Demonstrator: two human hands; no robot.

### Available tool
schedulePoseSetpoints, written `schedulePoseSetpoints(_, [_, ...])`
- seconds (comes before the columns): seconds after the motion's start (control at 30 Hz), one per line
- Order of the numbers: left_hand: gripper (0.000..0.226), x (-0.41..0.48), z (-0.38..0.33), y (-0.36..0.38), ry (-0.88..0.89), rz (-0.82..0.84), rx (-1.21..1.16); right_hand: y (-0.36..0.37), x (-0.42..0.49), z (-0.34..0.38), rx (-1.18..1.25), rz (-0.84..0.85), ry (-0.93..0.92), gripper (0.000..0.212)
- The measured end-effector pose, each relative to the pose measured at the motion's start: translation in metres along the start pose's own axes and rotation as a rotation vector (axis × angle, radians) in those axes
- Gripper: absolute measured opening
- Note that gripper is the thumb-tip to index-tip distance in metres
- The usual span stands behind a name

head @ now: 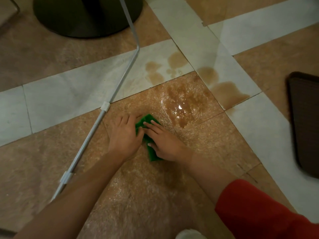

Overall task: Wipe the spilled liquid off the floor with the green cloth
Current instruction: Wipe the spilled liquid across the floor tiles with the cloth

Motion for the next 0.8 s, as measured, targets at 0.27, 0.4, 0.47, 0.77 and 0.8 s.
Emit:
schedulePoseSetpoints(0.27, [0.059,-0.011,-0.048,0.039,-0.185,0.009,0.079,-0.044,-0.048,-0.042,0.154,-0.139,0.28,0.065])
schedulePoseSetpoints(0.4, [0.086,-0.017,-0.059,0.064,-0.225,0.118,0.177,-0.047,-0.063,-0.064,0.211,-0.277,0.376,0.057])
schedulePoseSetpoints(0.47, [0.078,-0.014,-0.058,0.069,-0.224,0.089,0.155,-0.046,-0.065,-0.072,0.163,-0.248,0.42,0.057])
schedulePoseSetpoints(0.77, [0.054,0.029,-0.072,0.075,-0.152,0.011,0.061,-0.037,-0.07,-0.1,0.005,-0.179,0.503,0.068])
schedulePoseSetpoints(0.8, [0.052,0.032,-0.079,0.077,-0.124,0.023,0.081,-0.037,-0.073,-0.104,-0.002,-0.19,0.532,0.068])
Point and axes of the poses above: each hand's wrist, its own x-axis towards the middle knuckle, its own y-axis out of the palm, z = x × y, the point moved 1 cm from there along x, towards the middle knuckle, and after that the axes turned 7 degrees about z, right-handed, at the moved point
